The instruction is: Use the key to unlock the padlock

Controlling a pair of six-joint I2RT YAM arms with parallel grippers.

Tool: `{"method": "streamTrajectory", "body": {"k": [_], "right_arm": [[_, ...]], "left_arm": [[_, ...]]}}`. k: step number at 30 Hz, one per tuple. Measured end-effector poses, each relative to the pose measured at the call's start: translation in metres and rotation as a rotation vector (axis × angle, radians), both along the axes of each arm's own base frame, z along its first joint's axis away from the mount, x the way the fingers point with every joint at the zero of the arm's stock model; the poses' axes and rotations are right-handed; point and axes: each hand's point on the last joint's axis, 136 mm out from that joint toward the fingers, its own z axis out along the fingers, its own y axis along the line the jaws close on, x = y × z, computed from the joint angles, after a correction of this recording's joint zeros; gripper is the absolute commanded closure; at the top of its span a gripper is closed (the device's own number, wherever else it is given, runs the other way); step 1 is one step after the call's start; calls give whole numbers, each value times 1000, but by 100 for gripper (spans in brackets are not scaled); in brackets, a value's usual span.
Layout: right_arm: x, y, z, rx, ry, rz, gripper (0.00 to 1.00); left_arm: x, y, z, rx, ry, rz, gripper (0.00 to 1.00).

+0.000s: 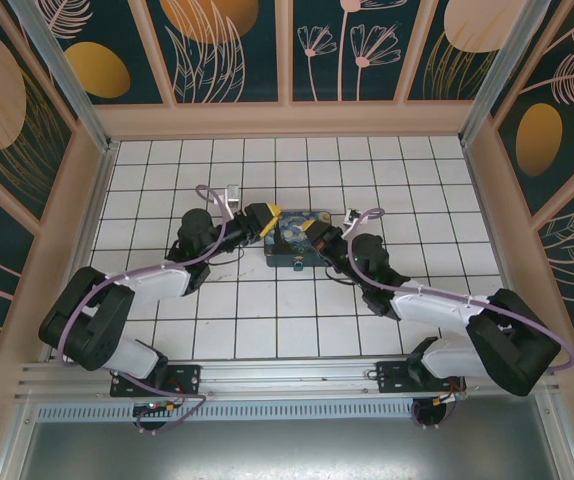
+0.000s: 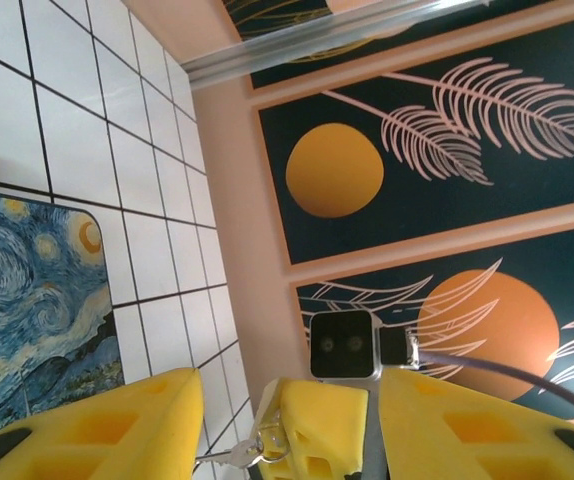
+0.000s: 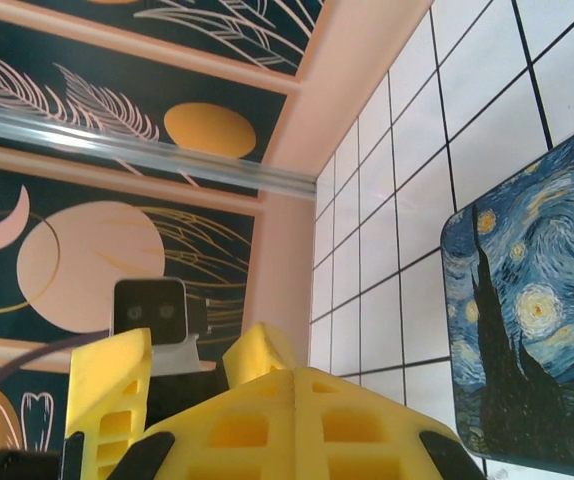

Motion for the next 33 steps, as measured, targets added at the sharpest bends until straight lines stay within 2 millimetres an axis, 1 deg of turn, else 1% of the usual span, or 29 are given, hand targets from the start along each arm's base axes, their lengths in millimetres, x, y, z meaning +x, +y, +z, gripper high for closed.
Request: {"method": "streamTrajectory", "body": {"k": [3,7,11,14,18,22,26,30,33], "right_arm": [[2,2,0,13,5,-27,100],[3,9,-2,13,14,-34,100],[2,17,3,18,7,-30,100],[3,19,9,30,-4,-30,100],[5,21,12,38,-11,-36,100],[8,25,12,39,-12,-36,100],[9,30,12,40,-12,-29,100],[10,33,14,45,-17,-26,100],[9,33,14,46,-17,-24,100]], "left_arm": [[-2,1,10,-28,-14,11,50],[-2,0,13,-46,-12,13,51],[-2,-2,9,-46,0,8,51],[-1,-3,5,-41,9,6,51],[-2,-5,3,-39,12,6,52],[-3,-9,-3,-32,30,-2,57],[-3,-12,-9,-30,48,-7,64],[-1,-11,-8,-35,45,2,68],[0,-11,-6,-38,39,10,69]]}}
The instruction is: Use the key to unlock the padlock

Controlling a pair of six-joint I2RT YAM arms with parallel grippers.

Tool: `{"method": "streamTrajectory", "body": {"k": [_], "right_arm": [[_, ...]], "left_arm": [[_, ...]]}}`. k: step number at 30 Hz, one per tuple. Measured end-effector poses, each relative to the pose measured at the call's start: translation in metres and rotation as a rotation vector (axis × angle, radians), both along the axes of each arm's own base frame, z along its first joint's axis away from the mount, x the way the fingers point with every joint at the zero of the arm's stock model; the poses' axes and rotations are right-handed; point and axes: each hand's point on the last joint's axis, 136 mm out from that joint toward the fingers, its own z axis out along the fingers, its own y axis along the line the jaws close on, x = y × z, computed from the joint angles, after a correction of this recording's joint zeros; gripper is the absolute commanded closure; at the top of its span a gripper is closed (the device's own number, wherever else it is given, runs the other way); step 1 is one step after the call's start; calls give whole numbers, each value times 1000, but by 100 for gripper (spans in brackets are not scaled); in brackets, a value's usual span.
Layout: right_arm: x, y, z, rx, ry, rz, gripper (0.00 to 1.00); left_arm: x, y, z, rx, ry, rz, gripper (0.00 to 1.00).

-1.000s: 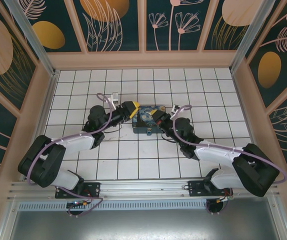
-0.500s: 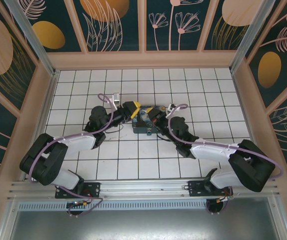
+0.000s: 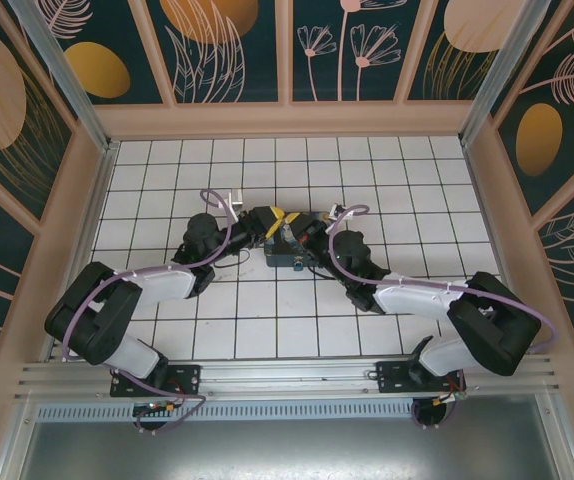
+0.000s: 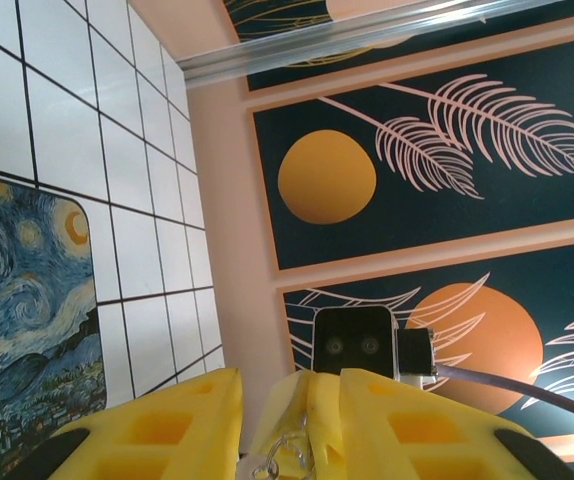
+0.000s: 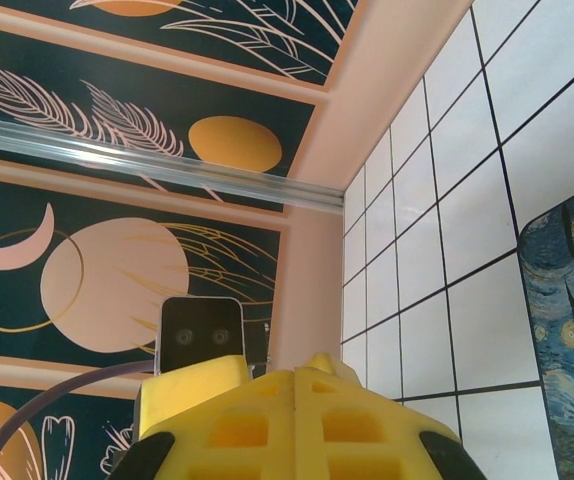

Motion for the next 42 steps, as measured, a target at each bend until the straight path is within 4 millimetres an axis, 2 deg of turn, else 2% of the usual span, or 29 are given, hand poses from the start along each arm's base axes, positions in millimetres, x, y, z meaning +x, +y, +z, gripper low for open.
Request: {"method": "streamTrajectory", "body": {"k": [7,13,17,20,23,25,28,33,36,39,42], "right_arm": [[0,0,0,-1,1,0,100],[-1,2,-1,0,1,8,100],[0,1,0,3,-2,7,100],[0,2,-1,3,-3,6,98],[0,2,-1,-2,-5,12,66],[-1,1,-2,-11,-7,20,52],[-3,-13,-2,-24,-19,15,44],[1,-57,-1,-54,-81,-29,45],[1,-75,0,-76,-139,-15,49],[-3,-81,3,-101,-195,25,52],[-12,-74,11,-113,-257,90,54]], "left_arm": [[4,-1,4,-5,-8,7,74],[11,-3,4,-3,-11,24,87],[14,-4,3,-3,-10,27,100],[15,-4,3,-2,-11,29,100],[16,-5,3,2,-17,26,100],[17,-7,6,12,-30,21,100],[19,-14,14,45,-79,-11,100],[19,-30,30,98,-182,-106,100],[18,-40,32,130,-222,-174,100],[14,-47,27,165,-238,-239,100],[10,-51,25,185,-248,-283,100]]}}
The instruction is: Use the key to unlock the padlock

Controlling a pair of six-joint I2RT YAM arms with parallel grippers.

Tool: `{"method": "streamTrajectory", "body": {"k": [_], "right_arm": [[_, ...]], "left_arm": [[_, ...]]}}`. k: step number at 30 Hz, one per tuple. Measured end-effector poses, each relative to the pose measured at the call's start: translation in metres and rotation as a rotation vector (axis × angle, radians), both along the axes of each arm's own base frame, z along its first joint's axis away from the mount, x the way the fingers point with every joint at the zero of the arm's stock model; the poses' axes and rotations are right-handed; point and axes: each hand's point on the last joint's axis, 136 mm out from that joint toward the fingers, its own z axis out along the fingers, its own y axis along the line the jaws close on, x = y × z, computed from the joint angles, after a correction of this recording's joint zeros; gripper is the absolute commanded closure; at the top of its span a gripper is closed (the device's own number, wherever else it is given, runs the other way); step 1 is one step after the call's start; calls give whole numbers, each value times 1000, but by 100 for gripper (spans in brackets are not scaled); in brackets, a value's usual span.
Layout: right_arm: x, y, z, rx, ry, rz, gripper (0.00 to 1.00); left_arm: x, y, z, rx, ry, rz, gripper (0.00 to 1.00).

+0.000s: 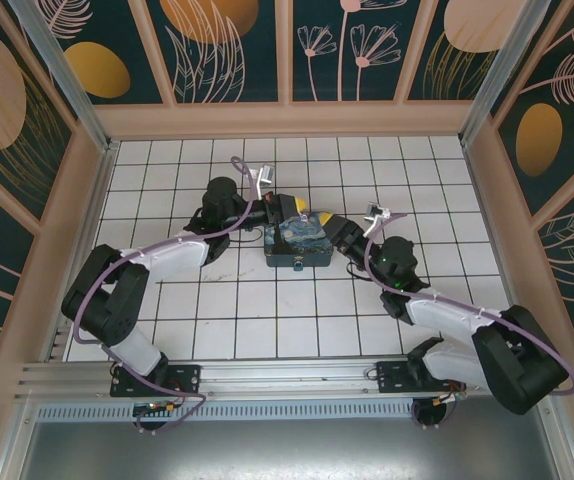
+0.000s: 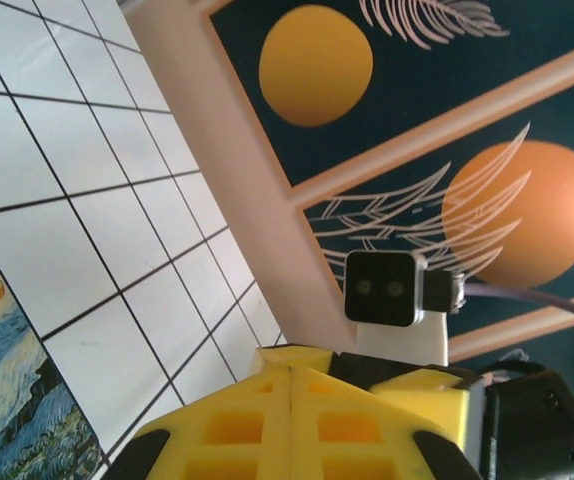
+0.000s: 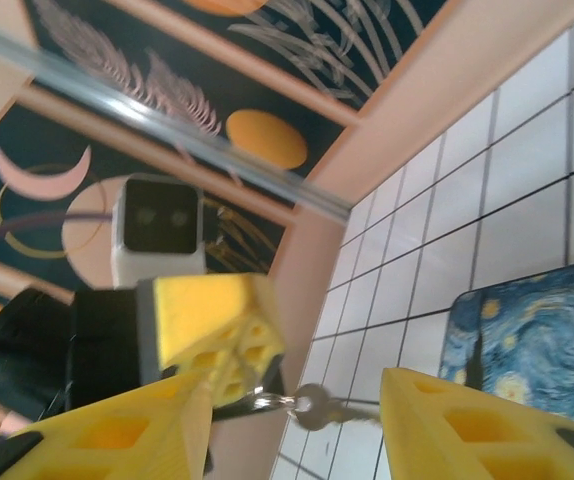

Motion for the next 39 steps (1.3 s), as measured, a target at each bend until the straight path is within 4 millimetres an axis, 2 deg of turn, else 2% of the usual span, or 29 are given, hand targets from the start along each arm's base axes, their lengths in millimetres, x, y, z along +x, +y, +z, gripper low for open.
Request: {"method": "streamTrajectory", "body": {"k": [7,17,29,39], "right_arm": [[-10,10,11,1,-71,70,57],[-7,31,3,-3,-68,114,60],[1,44,-9,10,-40,130,75],[1,44,-6,19,-47,131,86]], "left_arm": [[-5,-2,-4,17,6,-31,100],[-4,-2,-6,19,11,-30,100],[-3,-2,-6,18,18,-26,100],[-3,-2,-6,18,18,-26,100]]}}
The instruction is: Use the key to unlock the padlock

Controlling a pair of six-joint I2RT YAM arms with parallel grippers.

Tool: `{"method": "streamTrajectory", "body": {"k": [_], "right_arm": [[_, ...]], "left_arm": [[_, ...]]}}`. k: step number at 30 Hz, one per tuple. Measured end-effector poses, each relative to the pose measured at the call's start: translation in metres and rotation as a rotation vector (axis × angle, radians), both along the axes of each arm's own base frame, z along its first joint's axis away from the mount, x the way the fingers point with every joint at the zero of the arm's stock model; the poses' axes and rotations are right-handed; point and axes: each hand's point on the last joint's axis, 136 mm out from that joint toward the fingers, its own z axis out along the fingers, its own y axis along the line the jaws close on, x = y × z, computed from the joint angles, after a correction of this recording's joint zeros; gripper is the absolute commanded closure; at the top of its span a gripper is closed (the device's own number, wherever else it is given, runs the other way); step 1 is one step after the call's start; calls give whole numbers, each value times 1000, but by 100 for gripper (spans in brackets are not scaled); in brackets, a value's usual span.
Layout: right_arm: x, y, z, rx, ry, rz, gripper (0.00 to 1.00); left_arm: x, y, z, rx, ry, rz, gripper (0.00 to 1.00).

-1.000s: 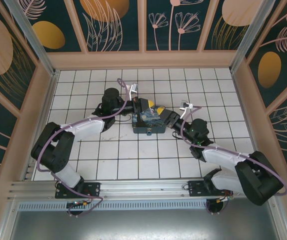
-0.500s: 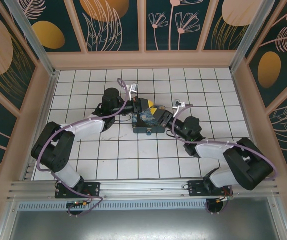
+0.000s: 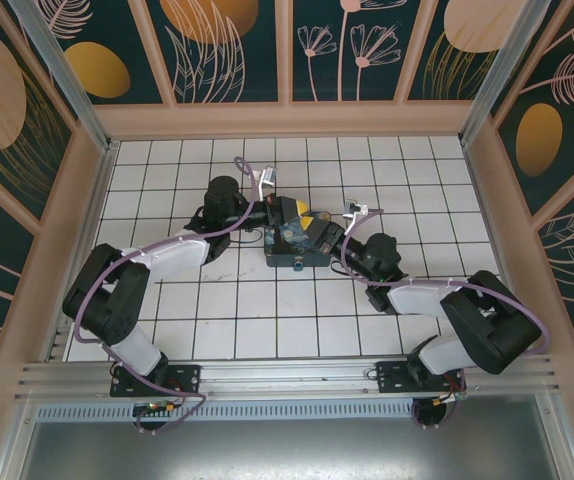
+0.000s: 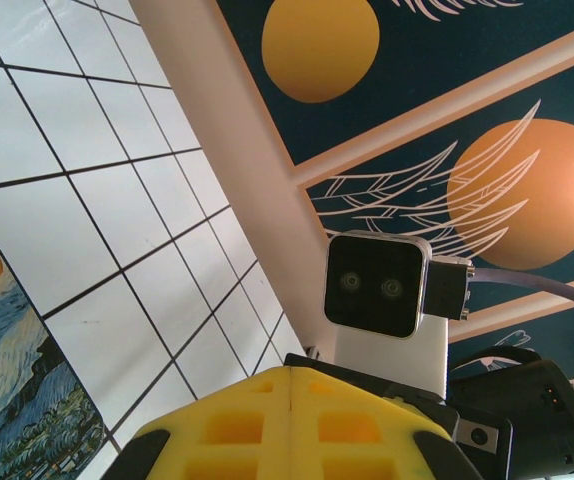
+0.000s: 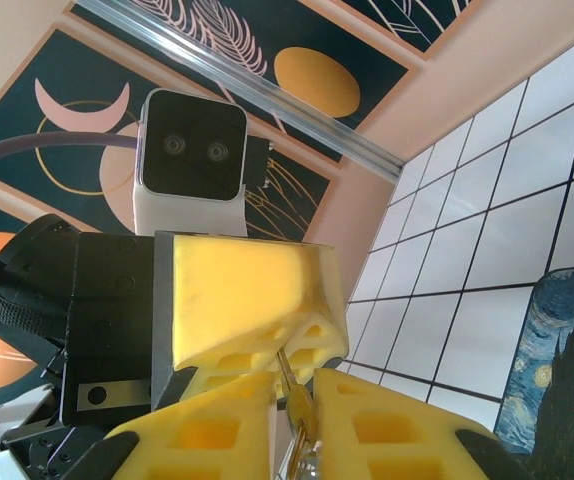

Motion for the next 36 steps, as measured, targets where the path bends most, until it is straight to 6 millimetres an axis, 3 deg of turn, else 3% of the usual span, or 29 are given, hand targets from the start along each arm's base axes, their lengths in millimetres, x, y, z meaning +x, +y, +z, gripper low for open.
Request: {"method": "streamTrajectory", "body": {"k": [5,8,17,22,29,32,36], "right_arm": [[1,0,0,0,1,-4,92],[1,-1,0,0,3,-10,100],[2,-2,-1,3,12,-15,100],[3,-3,0,7,20,-22,100],[-4,-14,-1,-2,41,-50,100],[-5,-20,-4,-18,63,-70,100],[-1,-31,-11,-42,106,-106,100]], "left_arm": [[1,0,0,0,0,3,100],[2,1,0,0,-1,9,100],[2,1,-1,-1,0,16,100],[7,4,-1,0,9,56,54],[3,25,10,16,-11,152,24],[-4,36,17,32,-51,189,3],[-19,59,13,66,-74,266,2]]}}
